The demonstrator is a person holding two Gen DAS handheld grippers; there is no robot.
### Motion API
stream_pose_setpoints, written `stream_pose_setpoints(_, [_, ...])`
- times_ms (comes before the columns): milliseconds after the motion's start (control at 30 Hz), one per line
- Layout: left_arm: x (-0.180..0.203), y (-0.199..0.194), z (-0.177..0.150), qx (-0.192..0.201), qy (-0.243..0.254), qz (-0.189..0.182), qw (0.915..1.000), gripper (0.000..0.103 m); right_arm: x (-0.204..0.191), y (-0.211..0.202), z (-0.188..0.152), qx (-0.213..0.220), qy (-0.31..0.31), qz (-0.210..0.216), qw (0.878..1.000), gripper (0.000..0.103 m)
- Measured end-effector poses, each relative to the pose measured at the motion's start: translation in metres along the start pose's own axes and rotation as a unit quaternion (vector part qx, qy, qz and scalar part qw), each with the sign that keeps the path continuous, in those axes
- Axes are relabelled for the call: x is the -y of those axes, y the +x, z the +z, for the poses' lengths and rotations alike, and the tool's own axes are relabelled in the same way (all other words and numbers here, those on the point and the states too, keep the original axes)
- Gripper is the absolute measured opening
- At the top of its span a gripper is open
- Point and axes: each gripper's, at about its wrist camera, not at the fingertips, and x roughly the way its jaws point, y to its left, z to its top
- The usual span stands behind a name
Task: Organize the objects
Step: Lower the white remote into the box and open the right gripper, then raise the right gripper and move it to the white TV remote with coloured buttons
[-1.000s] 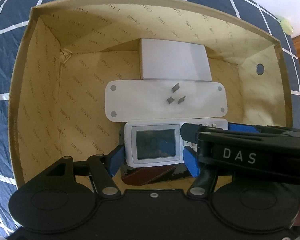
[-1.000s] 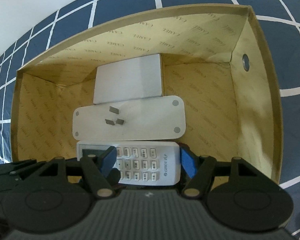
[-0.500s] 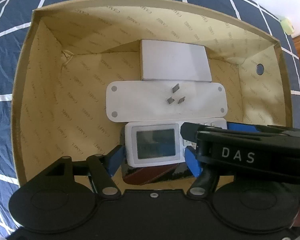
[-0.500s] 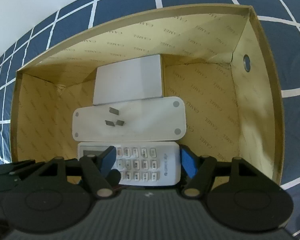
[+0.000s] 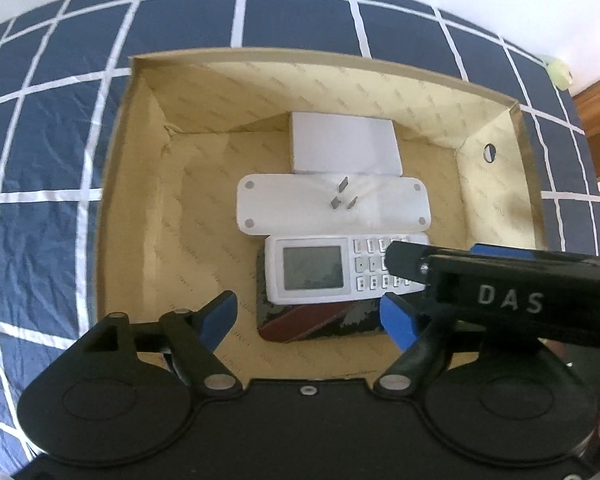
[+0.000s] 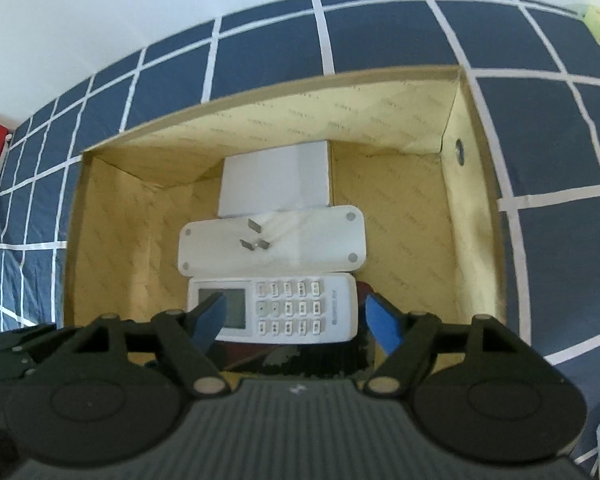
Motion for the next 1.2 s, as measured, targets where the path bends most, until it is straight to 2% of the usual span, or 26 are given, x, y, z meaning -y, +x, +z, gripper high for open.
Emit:
stream_pose_setpoints(267, [0.000,-0.029,-0.021,0.030,-0.006,0.011,0.9995,0.080,-0.008,-0.030,-0.013,0.028,-0.021,-0.003,0.999,0.091])
stream_pose_setpoints(467, [0.003,-0.051,-0.034,0.057,-0.001,0.026,0.9980,0.091,-0.010,-0.052,-0.026,0.049,-0.029,-0.002,0.998,0.103])
stream_pose_setpoints(700, [0.016,-0.068,-0.052,0.072,0.015,0.031,0.9968,0.096,-0.005,-0.076,-0.044,0.068,-0.029,-0.010,0.997,0.103])
stream_pose_setpoints(767, [0.020,-0.071,-0.057,0.075,0.018,0.034,0.9964,0.102,-0.002,-0.082,-0.051,0.071,-0.027,-0.011,0.997,0.103])
stream_pose_setpoints(1200, [0.066,-0.074,-0.083,0.076,0.057,0.035,0.9949,0.103,0.046,-0.112,-0.087,0.091,0.025,-0.027,0.995,0.103])
